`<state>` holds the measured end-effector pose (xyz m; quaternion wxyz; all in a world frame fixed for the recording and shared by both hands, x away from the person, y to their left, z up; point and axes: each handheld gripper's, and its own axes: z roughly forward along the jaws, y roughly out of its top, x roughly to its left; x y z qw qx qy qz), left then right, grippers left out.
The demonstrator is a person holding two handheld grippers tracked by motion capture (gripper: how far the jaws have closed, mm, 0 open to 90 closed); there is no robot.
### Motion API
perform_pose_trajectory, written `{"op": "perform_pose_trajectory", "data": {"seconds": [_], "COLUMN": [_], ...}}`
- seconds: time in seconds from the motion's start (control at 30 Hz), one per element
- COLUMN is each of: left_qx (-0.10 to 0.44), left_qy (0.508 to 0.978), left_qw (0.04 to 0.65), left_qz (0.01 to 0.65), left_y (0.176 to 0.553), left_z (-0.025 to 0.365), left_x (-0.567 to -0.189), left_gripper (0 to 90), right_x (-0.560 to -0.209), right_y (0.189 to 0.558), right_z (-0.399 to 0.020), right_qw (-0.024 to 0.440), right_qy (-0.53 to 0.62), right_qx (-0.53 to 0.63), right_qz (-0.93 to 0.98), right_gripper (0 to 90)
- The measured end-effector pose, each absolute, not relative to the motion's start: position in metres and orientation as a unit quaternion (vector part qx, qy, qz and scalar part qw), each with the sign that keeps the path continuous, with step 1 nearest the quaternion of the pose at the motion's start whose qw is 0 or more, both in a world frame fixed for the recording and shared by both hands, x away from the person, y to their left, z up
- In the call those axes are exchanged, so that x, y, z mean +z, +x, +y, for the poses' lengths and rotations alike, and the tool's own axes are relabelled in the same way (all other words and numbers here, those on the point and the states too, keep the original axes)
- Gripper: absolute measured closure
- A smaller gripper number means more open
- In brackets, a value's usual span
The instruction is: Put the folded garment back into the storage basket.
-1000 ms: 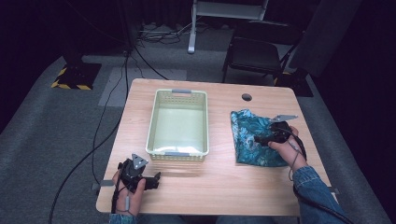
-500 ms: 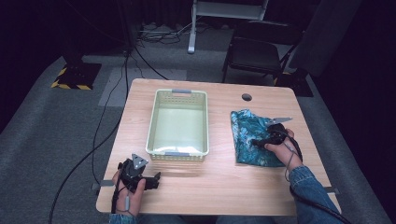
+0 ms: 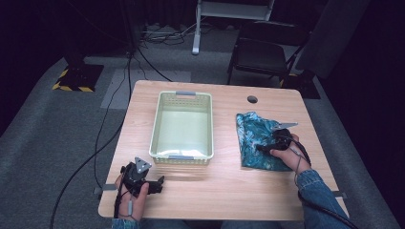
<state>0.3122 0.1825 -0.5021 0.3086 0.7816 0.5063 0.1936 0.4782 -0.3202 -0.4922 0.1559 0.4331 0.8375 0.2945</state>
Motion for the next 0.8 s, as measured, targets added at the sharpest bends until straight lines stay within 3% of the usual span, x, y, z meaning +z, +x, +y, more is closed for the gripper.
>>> {"op": "perform_pose_trajectory", "data": {"seconds": [0.33,0.67,0.8], "left_qx": [0.193,0.193,0.193], "left_qy": [0.781,0.782,0.781], "left_qw": [0.309,0.309,0.309], "left_qz": [0.507,0.506,0.507], "left_y": [0.312,0.312,0.312], "left_z": [0.182,0.182,0.182], "left_x": [-0.502,-0.502,-0.502], "left_gripper": [0.3,0.3,0.3], "right_x": [-0.49,-0.48,-0.478], "right_y": [0.477,0.461,0.458], "right_z": [-0.318,-0.307,-0.305], "right_qw": [0.155,0.157,0.159], "right_qy": [0.445,0.448,0.434], "right_qx": [0.285,0.277,0.275], "right_qz": [0.835,0.836,0.843], "right_gripper": [7.3,52.4,77.2]}}
